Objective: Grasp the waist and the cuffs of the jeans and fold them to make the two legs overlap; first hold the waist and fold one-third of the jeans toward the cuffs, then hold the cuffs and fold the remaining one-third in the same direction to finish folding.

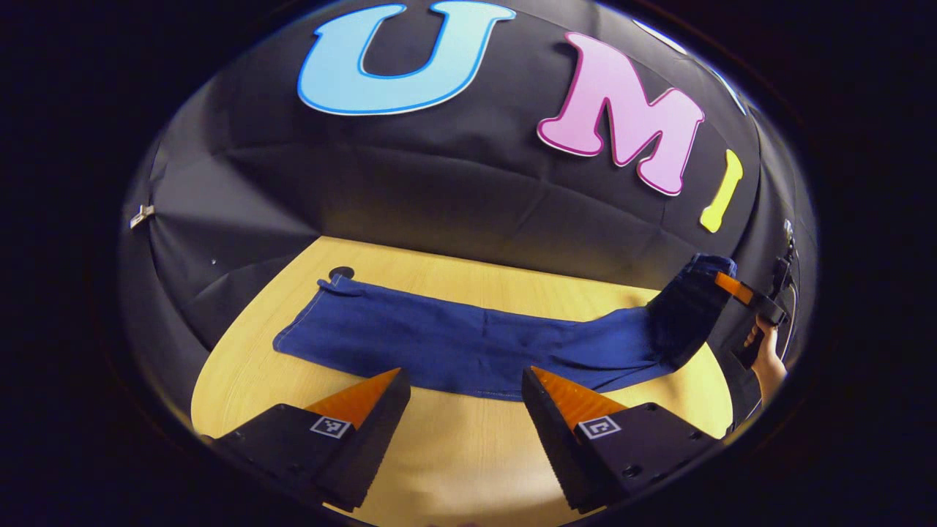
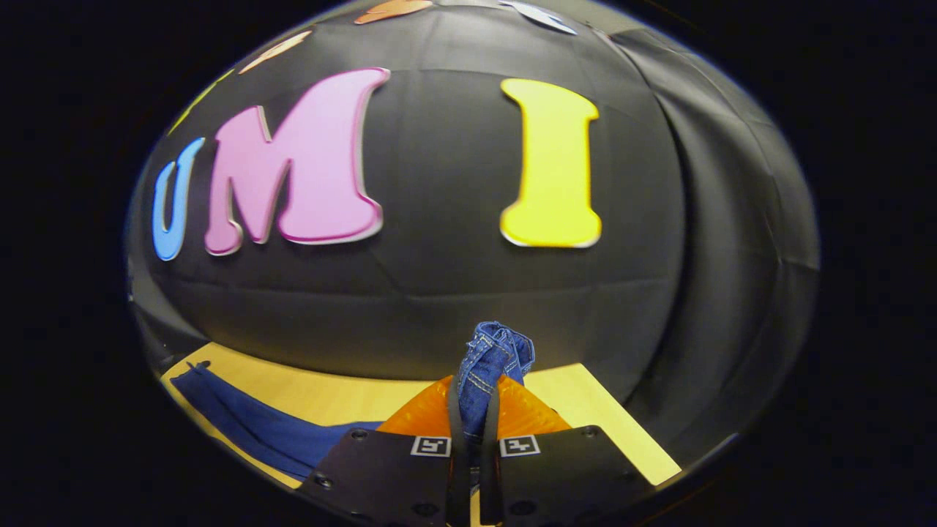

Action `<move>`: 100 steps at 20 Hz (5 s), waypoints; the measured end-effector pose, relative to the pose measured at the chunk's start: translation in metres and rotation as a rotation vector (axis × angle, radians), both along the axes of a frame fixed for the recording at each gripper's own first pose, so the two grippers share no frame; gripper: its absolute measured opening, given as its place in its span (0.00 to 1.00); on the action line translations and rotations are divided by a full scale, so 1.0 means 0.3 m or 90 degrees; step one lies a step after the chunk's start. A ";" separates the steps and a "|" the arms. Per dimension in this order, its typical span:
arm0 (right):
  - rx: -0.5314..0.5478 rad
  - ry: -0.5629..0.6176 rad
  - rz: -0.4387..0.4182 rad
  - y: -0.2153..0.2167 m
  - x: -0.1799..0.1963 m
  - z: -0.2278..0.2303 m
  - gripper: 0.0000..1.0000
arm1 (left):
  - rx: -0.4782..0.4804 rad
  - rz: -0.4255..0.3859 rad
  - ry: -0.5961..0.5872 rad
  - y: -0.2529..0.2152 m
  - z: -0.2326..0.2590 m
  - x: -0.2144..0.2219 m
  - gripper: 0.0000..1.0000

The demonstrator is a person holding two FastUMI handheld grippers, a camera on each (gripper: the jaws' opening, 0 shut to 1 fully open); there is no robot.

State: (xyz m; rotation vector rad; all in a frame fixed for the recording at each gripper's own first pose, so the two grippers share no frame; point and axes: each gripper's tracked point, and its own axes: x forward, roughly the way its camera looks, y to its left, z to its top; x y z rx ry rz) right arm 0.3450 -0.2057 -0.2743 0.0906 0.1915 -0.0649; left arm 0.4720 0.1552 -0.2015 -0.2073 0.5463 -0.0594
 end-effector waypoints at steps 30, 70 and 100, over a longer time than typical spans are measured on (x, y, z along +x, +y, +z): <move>-0.081 0.125 0.372 -0.092 -0.481 -0.723 0.98 | 0.004 0.269 -0.028 0.821 -0.319 0.268 0.96; -0.074 0.210 0.115 -0.842 -0.542 -0.550 0.97 | -0.044 -0.140 -0.161 -0.157 0.480 0.323 0.06; -0.007 0.124 -0.033 -1.084 -0.983 -0.101 0.96 | -0.010 -0.248 -0.225 -0.547 0.596 -0.161 0.97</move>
